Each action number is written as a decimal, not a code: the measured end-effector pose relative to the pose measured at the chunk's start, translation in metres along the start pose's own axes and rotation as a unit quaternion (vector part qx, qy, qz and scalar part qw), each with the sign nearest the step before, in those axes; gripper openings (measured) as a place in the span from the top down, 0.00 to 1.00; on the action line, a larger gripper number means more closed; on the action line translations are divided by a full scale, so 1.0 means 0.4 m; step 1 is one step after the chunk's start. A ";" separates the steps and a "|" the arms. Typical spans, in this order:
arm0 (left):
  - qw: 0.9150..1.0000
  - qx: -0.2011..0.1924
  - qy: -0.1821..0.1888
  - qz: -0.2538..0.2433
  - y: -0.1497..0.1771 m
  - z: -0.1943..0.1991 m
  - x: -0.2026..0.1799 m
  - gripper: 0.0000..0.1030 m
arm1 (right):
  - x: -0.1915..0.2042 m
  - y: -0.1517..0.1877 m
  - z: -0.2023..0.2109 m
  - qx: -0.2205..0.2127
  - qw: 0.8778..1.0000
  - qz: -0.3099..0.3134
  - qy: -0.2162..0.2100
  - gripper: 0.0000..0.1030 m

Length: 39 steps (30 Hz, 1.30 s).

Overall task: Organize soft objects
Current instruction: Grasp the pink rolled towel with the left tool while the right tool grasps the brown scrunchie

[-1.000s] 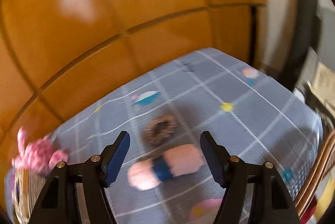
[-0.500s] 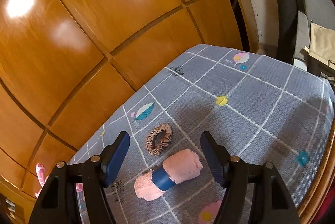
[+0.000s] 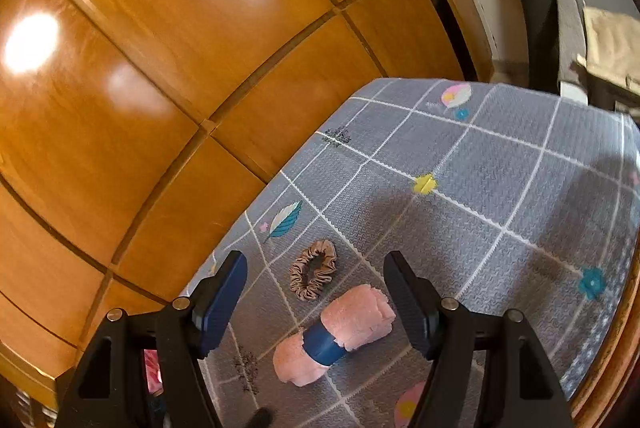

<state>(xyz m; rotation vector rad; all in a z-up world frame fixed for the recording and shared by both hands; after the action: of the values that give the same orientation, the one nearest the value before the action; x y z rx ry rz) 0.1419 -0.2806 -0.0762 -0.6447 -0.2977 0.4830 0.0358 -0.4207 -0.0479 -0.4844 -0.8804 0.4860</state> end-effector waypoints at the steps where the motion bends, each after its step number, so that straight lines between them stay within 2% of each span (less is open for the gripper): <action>1: 1.000 0.002 0.005 -0.011 -0.009 -0.017 -0.012 0.11 | -0.006 -0.001 0.000 0.001 1.000 -0.007 -0.003 0.30; 5: 0.999 0.016 0.020 -0.040 -0.034 -0.090 -0.045 0.11 | -0.022 -0.003 -0.004 0.007 0.999 -0.031 -0.011 0.30; 7: 0.999 0.026 0.030 -0.037 -0.039 -0.120 -0.054 0.19 | -0.023 -0.004 -0.006 0.009 0.999 -0.035 -0.015 0.30; 9: 0.998 0.042 0.048 -0.021 -0.038 -0.147 -0.060 0.46 | -0.024 -0.004 -0.009 0.012 0.999 -0.037 -0.017 0.30; 10: 0.998 0.043 0.048 -0.016 -0.036 -0.151 -0.062 0.46 | -0.024 -0.004 -0.009 0.012 0.999 -0.037 -0.017 0.30; 12: 0.998 0.037 0.050 -0.007 -0.031 -0.145 -0.063 0.54 | -0.024 -0.003 -0.011 0.012 0.999 -0.035 -0.015 0.30; 15: 0.997 0.035 0.057 0.033 -0.011 -0.103 -0.039 0.55 | -0.023 -0.002 -0.011 0.011 0.999 -0.033 -0.014 0.30; 19: 0.995 0.023 0.035 0.093 0.048 -0.015 0.018 0.55 | -0.023 0.001 -0.013 0.011 0.999 -0.032 -0.011 0.30; 22: 0.988 0.022 -0.002 0.152 0.119 0.052 0.079 0.55 | -0.017 0.003 -0.016 0.016 1.000 -0.024 -0.008 0.30; 27: 0.970 0.027 -0.076 0.231 0.264 0.146 0.161 0.54 | 0.010 0.014 -0.044 0.046 0.999 0.013 0.015 0.30; 29: 0.964 0.031 -0.103 0.242 0.318 0.162 0.169 0.54 | 0.019 0.019 -0.070 0.073 0.997 0.026 0.026 0.30; 32: 0.958 0.038 -0.101 0.265 0.389 0.167 0.172 0.53 | 0.028 0.035 -0.135 0.139 0.989 0.035 0.046 0.30; 33: 0.960 0.025 -0.105 0.258 0.397 0.175 0.163 0.53 | 0.039 0.038 -0.163 0.159 0.985 0.044 0.053 0.30; 36: 0.965 0.018 -0.123 0.229 0.402 0.171 0.135 0.52 | 0.074 0.032 -0.231 0.186 0.978 0.068 0.070 0.30; 39: 0.965 0.012 -0.128 0.229 0.415 0.158 0.132 0.50 | 0.090 0.032 -0.314 0.209 0.971 0.066 0.092 0.30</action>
<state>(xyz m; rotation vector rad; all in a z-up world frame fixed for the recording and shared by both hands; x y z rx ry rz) 0.1053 -0.1063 -0.1273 -0.6286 -0.3871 1.0172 0.1551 -0.4143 -0.1023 -0.1962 -0.5472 0.7179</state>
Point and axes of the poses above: each gripper's, at about its wrist camera, not at the fingertips, and z roughly against the way its jaws point, x to its left, y to its underside, the point moved 2 cm from there along -z, roughly the way its jaws point
